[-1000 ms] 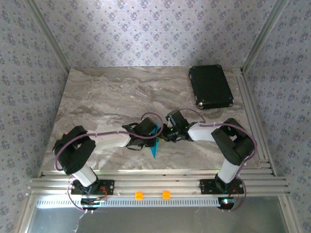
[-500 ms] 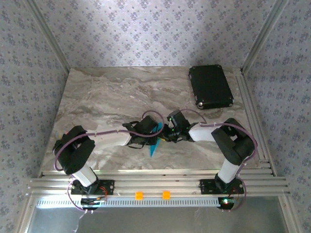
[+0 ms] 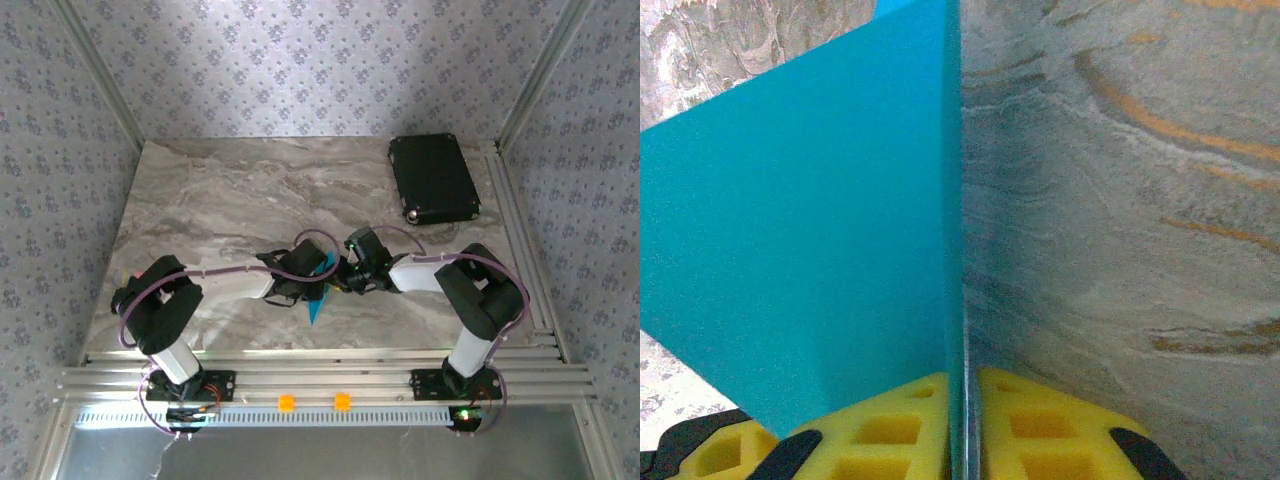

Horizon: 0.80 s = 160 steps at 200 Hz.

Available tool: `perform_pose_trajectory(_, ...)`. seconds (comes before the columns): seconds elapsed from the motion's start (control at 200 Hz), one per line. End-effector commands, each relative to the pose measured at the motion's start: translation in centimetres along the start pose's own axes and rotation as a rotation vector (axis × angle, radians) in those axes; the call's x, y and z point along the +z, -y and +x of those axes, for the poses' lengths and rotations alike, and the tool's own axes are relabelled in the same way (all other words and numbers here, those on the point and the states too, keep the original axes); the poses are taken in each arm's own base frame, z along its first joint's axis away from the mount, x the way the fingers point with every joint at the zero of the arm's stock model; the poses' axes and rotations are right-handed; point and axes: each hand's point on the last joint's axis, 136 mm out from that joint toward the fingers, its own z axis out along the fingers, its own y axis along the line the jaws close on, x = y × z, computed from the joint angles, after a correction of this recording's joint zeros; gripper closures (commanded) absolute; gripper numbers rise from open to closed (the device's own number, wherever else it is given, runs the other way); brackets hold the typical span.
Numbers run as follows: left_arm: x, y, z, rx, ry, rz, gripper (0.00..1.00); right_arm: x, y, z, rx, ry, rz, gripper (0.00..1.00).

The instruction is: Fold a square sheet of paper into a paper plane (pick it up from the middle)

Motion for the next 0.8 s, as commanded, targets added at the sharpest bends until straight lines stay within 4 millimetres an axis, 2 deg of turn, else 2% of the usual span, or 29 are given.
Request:
perform_pose_trajectory(0.0,0.1,1.0,-0.2,0.008,-0.006,0.023,0.82,-0.4,0.4,0.2,0.021,-0.004,-0.001,0.85)
perform_pose_trajectory(0.42,0.4,1.0,0.0,0.014,-0.012,0.02,0.88,-1.2,0.1,0.0,0.016,0.015,-0.006,0.81)
perform_pose_trajectory(0.51,0.4,1.2,0.0,0.016,-0.011,0.023,0.91,-1.7,0.1,0.0,0.014,0.022,-0.001,0.75)
perform_pose_trajectory(0.635,-0.2,0.8,-0.6,0.012,0.009,-0.01,0.93,-3.2,0.5,-0.5,0.01,0.061,0.025,0.71)
perform_pose_trajectory(0.795,-1.6,-0.8,-1.8,0.004,0.06,-0.115,0.96,-6.1,1.6,-1.5,0.002,0.132,0.116,0.63)
